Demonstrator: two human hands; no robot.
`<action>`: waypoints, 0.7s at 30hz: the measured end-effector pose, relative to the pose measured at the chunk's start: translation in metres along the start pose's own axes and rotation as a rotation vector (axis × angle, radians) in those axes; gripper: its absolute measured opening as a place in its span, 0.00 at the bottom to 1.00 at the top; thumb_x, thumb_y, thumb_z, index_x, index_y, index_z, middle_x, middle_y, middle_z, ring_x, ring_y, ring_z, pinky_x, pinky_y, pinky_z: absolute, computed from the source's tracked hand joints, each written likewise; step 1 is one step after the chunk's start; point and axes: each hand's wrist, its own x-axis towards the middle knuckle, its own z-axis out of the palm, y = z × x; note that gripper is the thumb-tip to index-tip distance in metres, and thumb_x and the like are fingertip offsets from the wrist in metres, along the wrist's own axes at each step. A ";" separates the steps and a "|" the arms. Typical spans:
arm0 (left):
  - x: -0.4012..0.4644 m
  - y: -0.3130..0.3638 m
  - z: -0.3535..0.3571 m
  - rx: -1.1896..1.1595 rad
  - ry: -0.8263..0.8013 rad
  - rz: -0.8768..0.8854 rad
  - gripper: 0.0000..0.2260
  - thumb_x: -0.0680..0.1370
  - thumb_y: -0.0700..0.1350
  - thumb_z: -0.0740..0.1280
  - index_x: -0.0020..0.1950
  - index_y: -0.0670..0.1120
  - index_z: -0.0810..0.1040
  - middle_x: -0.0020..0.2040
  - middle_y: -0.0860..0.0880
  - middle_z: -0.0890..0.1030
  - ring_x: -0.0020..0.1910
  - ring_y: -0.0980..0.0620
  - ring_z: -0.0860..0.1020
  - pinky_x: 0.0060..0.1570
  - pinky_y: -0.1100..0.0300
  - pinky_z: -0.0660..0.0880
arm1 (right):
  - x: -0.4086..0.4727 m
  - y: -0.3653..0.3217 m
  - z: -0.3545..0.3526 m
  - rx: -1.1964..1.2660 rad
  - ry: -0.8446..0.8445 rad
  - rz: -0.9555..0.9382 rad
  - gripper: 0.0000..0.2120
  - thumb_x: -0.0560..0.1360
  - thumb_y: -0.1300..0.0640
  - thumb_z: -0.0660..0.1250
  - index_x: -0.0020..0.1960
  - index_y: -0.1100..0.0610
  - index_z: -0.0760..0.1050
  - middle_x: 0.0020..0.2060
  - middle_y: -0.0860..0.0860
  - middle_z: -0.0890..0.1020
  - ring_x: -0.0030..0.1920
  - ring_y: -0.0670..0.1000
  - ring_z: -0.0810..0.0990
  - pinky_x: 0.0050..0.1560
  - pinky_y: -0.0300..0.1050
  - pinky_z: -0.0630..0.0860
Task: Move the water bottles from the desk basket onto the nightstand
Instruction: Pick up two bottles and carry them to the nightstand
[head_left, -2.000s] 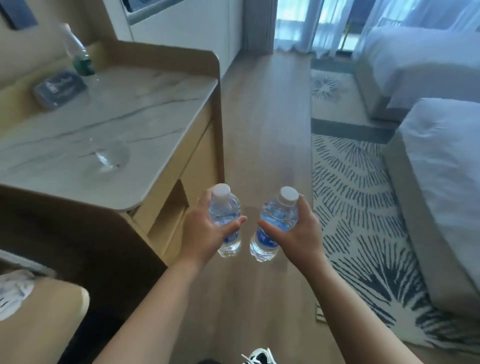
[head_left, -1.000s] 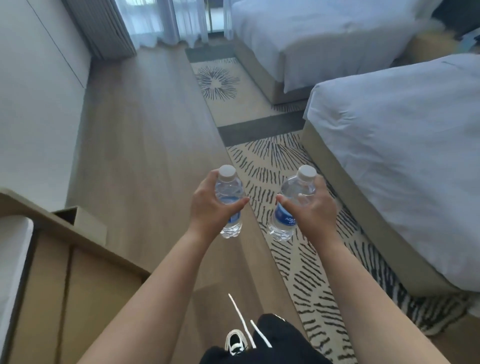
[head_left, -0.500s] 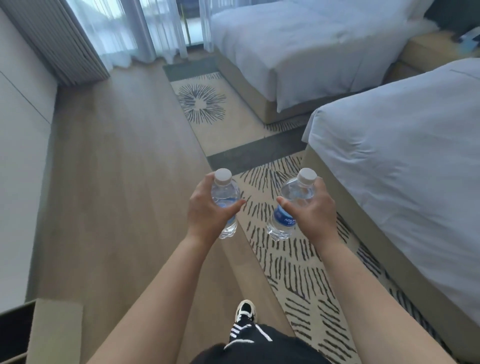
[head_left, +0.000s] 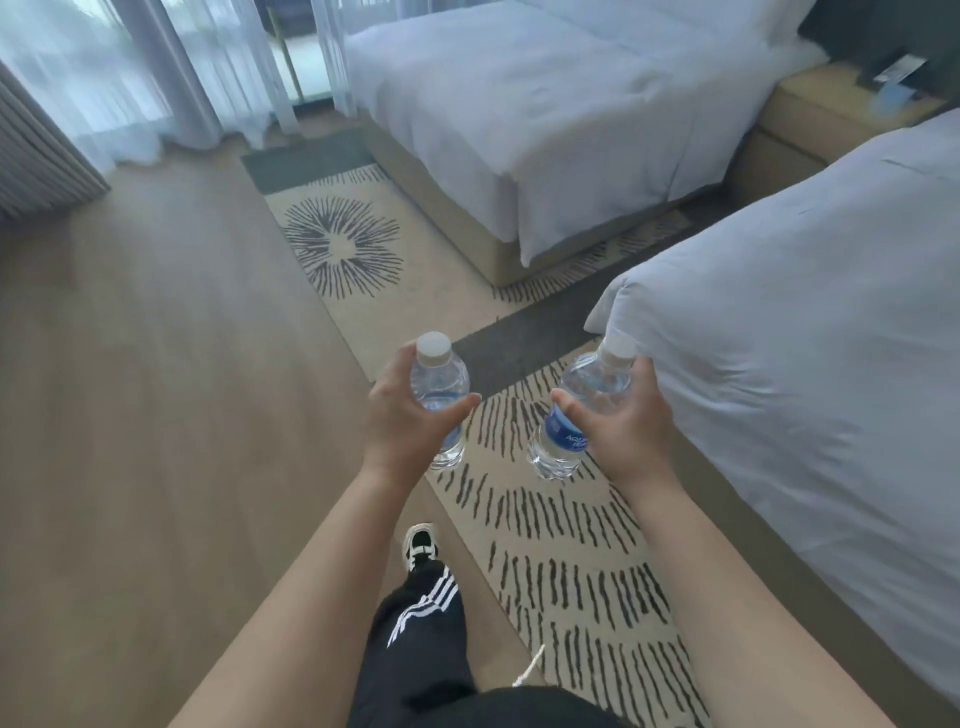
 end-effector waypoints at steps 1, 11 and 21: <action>0.030 -0.006 0.004 -0.002 -0.026 0.016 0.28 0.64 0.53 0.80 0.60 0.50 0.74 0.52 0.50 0.80 0.52 0.49 0.78 0.53 0.46 0.77 | 0.023 -0.002 0.013 0.003 0.016 0.015 0.29 0.64 0.43 0.77 0.56 0.52 0.68 0.52 0.50 0.79 0.53 0.52 0.79 0.54 0.56 0.78; 0.288 -0.015 0.052 -0.018 -0.209 0.127 0.28 0.64 0.51 0.80 0.60 0.53 0.73 0.51 0.55 0.78 0.49 0.56 0.76 0.47 0.62 0.72 | 0.228 -0.027 0.094 -0.009 0.243 0.159 0.33 0.60 0.39 0.76 0.58 0.49 0.68 0.51 0.46 0.79 0.51 0.50 0.80 0.53 0.52 0.78; 0.472 -0.018 0.176 -0.078 -0.375 0.134 0.28 0.64 0.52 0.80 0.60 0.54 0.73 0.53 0.54 0.80 0.52 0.53 0.78 0.52 0.52 0.76 | 0.409 0.011 0.100 -0.075 0.409 0.220 0.33 0.58 0.32 0.72 0.56 0.46 0.68 0.50 0.44 0.80 0.49 0.48 0.80 0.45 0.38 0.76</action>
